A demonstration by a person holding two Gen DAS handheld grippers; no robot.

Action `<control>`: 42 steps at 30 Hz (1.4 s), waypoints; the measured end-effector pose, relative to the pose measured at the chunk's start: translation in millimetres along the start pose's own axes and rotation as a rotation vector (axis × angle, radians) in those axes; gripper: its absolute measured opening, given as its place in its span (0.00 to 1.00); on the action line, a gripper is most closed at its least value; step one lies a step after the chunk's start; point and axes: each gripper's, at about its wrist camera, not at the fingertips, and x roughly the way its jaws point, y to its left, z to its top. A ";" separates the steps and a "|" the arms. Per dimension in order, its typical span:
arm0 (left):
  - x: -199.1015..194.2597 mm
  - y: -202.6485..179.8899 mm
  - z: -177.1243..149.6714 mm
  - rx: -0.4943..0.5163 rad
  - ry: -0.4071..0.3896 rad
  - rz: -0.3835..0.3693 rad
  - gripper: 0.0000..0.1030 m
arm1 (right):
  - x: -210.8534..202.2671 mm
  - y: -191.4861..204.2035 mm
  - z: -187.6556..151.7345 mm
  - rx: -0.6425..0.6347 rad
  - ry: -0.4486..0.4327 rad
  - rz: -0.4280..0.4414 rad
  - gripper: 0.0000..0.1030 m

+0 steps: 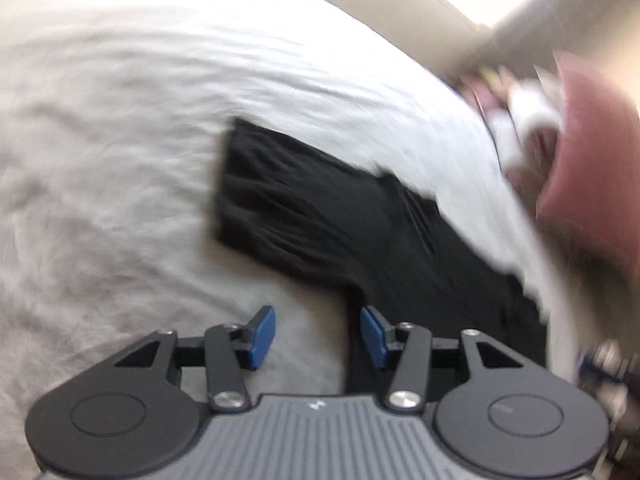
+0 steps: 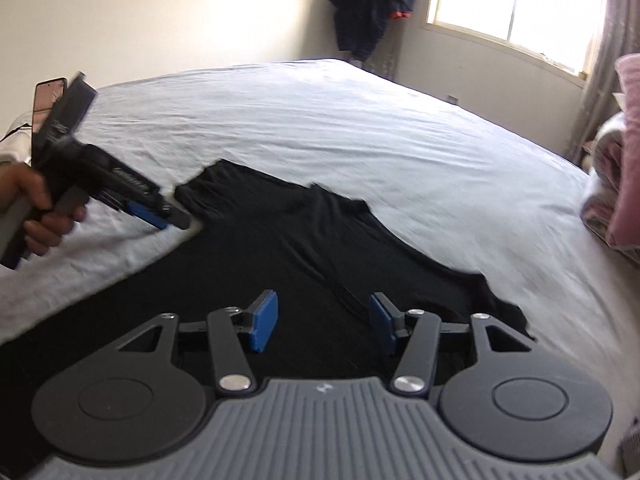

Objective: Fold clothes

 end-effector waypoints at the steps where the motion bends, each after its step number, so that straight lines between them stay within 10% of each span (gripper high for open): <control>1: 2.7 7.5 3.4 -0.067 -0.004 -0.014 0.39 | 3.9 4.3 6.3 0.000 0.001 0.002 0.54; 10: 18.0 29.6 7.1 -0.307 -0.197 0.005 0.19 | 37.0 17.0 49.9 0.124 -0.020 0.006 0.54; 17: 24.3 12.0 10.4 -0.150 -0.307 0.086 0.04 | 72.7 -5.1 43.6 0.316 -0.048 0.004 0.54; 25: 4.6 -34.1 17.0 0.244 -0.364 -0.005 0.03 | 93.1 -27.9 22.5 0.491 -0.094 0.053 0.54; 36: 32.6 -96.4 -29.4 0.721 -0.117 -0.253 0.04 | 104.4 -46.6 -6.7 0.644 -0.141 0.118 0.54; 42: 51.8 -92.7 -36.8 0.757 0.005 -0.242 0.21 | 102.3 -53.2 -15.9 0.686 -0.156 0.144 0.54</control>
